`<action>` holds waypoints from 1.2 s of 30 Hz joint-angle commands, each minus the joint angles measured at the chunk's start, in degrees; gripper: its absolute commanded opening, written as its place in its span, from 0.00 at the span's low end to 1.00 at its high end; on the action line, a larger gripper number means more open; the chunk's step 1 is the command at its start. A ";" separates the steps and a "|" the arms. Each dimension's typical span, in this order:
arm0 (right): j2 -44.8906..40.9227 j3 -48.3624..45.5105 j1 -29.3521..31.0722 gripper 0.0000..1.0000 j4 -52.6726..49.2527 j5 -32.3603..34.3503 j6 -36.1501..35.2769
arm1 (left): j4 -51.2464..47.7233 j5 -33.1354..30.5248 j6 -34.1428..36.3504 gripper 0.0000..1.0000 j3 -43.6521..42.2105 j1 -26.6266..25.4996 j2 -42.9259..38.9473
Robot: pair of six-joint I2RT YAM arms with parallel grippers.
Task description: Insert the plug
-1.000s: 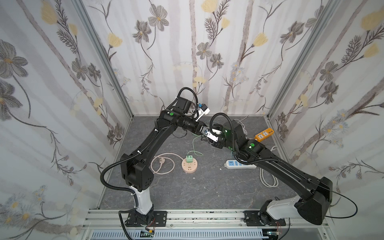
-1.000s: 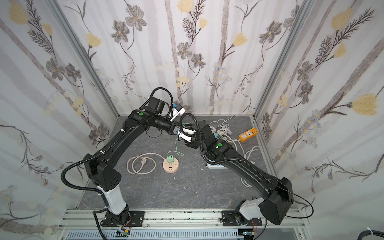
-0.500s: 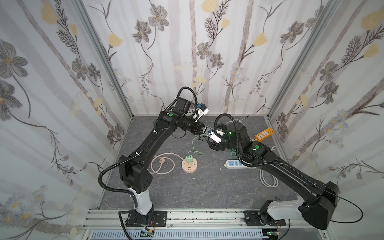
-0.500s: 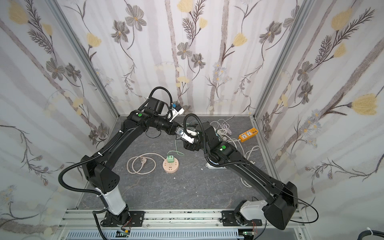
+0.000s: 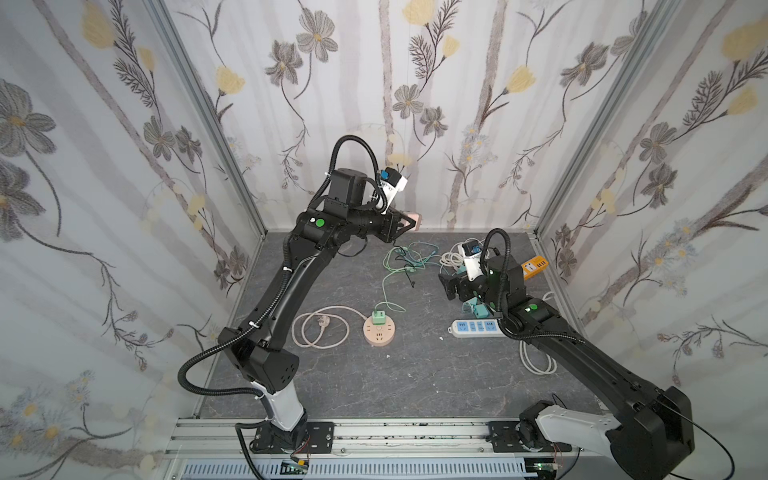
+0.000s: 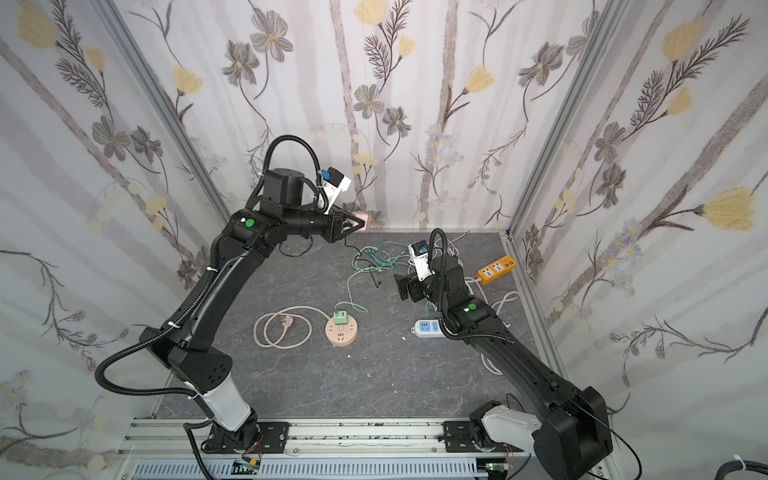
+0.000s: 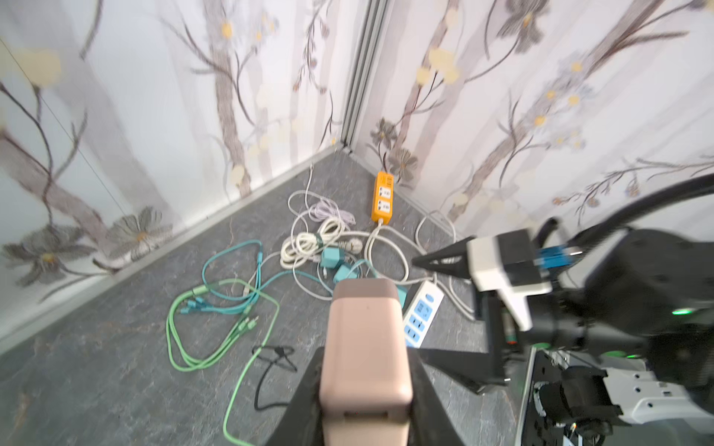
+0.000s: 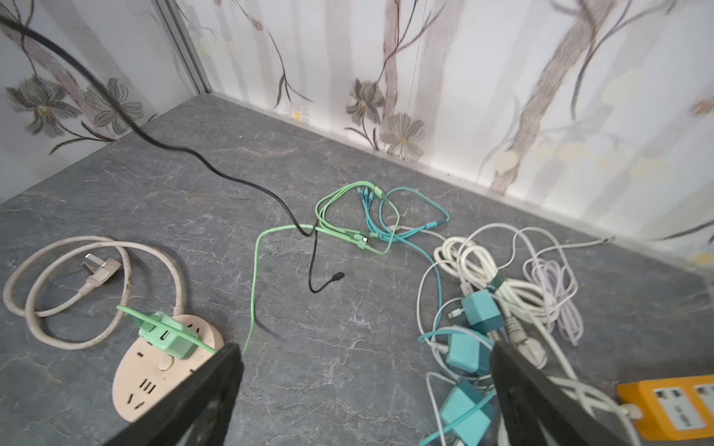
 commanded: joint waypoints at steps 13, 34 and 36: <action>27.73 14.51 -1.22 0.84 27.79 -42.84 2.24 | 0.61 -1.08 -0.73 0.00 10.04 0.84 0.61; 41.14 29.12 3.41 0.25 19.23 -26.68 -6.01 | 2.10 0.25 -2.03 0.00 6.59 3.15 -0.64; 43.17 33.99 3.38 0.17 18.48 -22.99 -6.95 | 2.83 -0.17 -2.16 0.00 5.49 3.57 -0.98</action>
